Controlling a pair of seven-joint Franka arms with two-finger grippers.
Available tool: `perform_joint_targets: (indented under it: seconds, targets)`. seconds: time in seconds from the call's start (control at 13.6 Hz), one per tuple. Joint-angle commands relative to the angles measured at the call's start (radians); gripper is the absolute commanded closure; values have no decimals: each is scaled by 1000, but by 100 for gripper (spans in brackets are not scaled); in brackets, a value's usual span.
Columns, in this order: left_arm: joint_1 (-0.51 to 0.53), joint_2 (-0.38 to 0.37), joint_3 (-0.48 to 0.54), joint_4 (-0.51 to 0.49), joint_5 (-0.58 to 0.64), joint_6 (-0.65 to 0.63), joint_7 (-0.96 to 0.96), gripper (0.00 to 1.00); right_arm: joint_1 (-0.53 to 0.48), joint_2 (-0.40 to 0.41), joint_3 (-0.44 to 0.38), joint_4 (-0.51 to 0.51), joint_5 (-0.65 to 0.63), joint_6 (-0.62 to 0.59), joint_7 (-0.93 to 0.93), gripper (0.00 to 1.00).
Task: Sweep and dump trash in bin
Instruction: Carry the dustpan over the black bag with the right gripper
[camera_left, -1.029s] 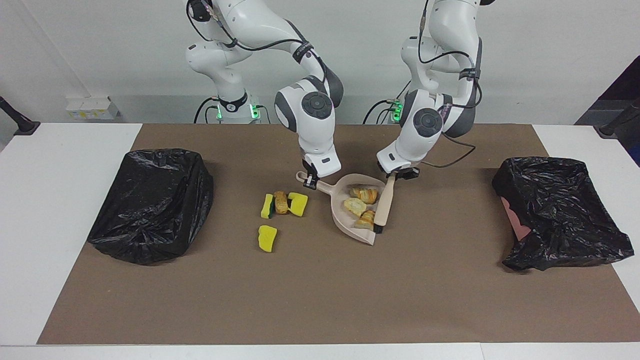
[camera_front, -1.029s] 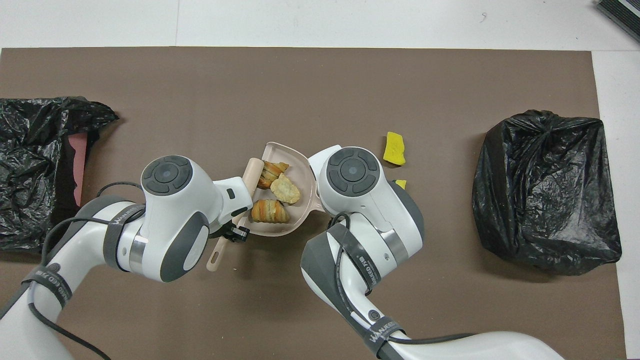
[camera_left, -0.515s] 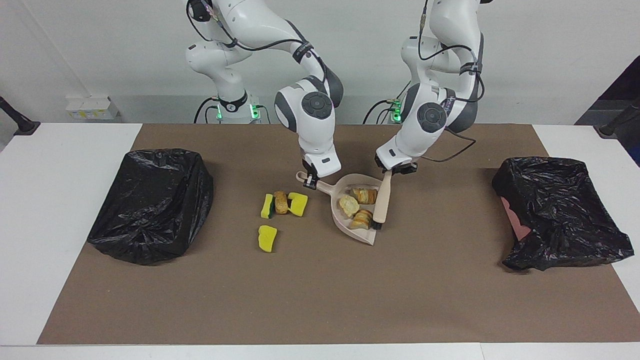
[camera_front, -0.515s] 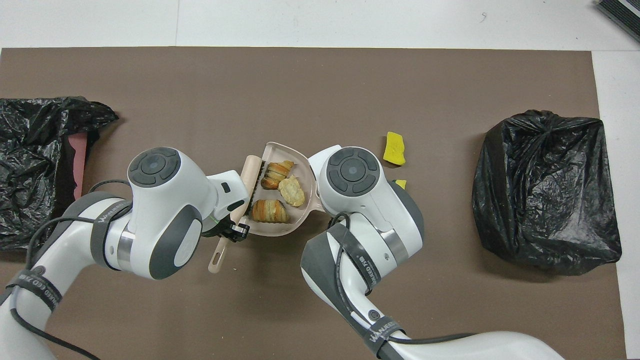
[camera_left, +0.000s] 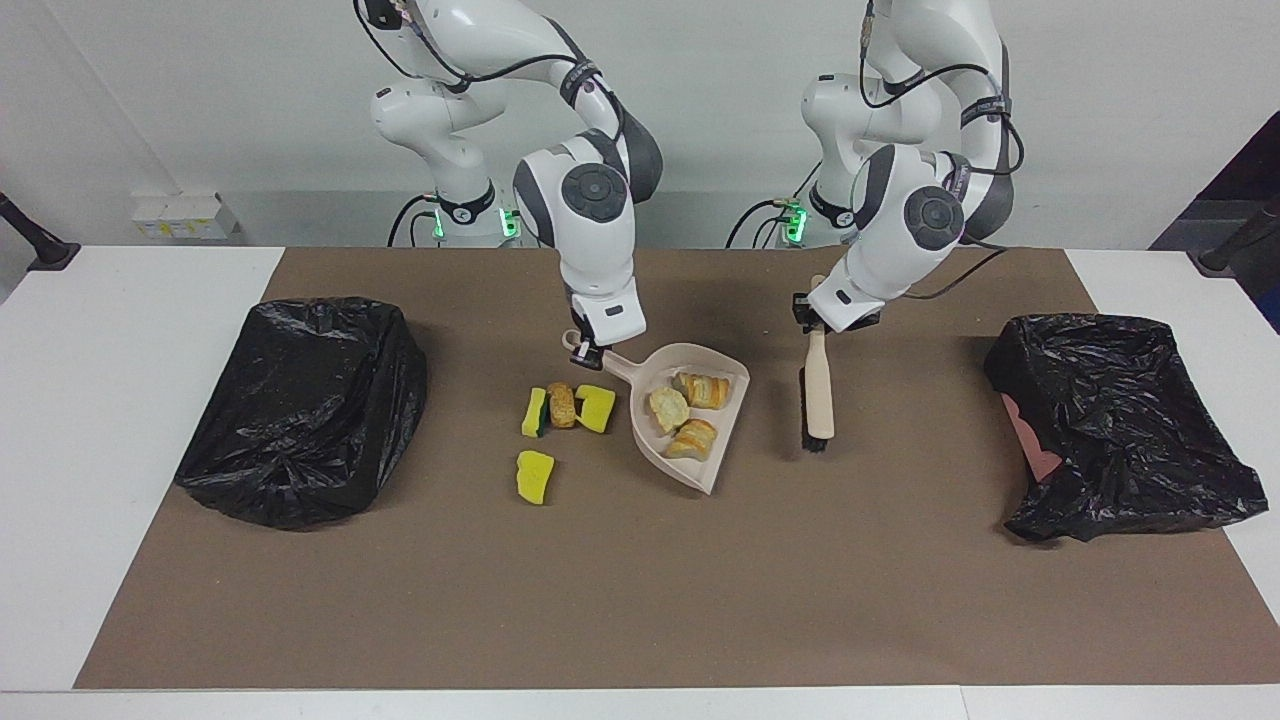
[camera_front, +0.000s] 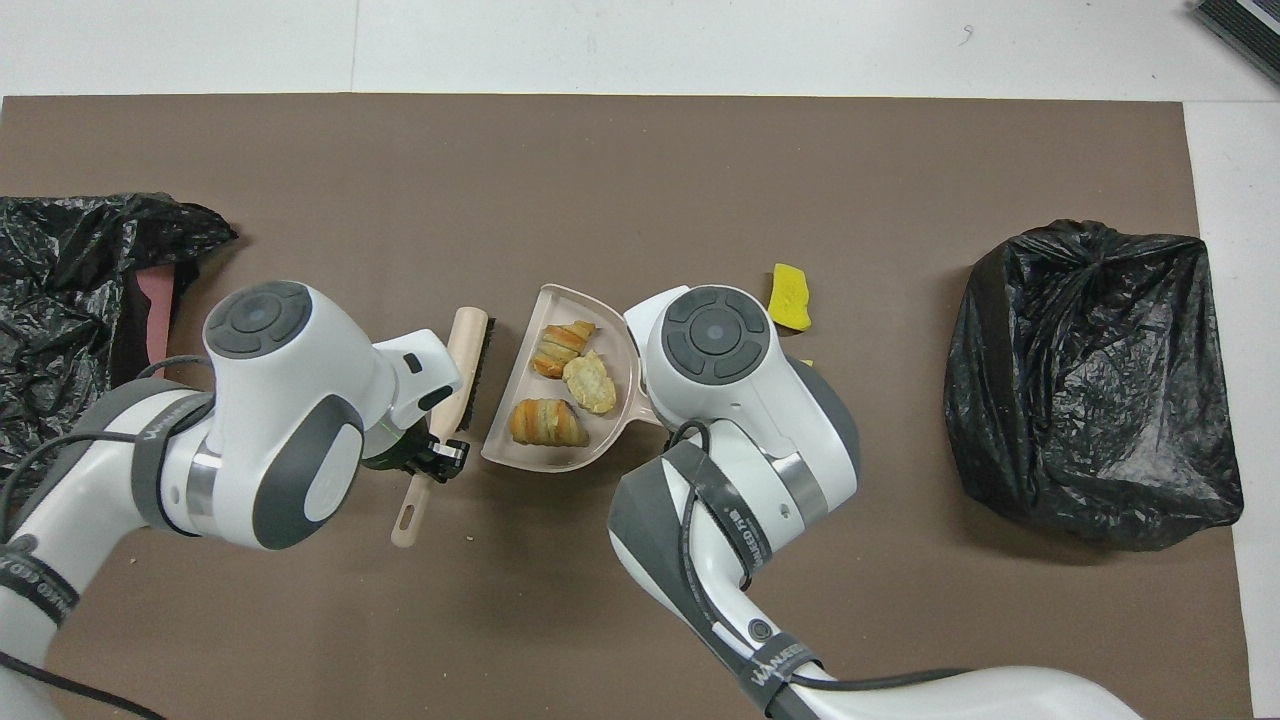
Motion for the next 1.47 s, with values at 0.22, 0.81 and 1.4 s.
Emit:
perform_joint_targets:
  seconds: [0.22, 0.81, 1.4]
  targets:
    - [-75, -81, -13, -93, 4, 26, -204, 100, -139, -167, 5, -13, -3, -141, -56, 100]
    - [-412, -216, -18, -349, 1, 229, -614, 100, -425, -333, 2, -54, -99, -322, -171, 100]
    - [-595, -241, -21, -523, -16, 455, -715, 100, -861, -417, -7, -148, -141, -187, -859, 100]
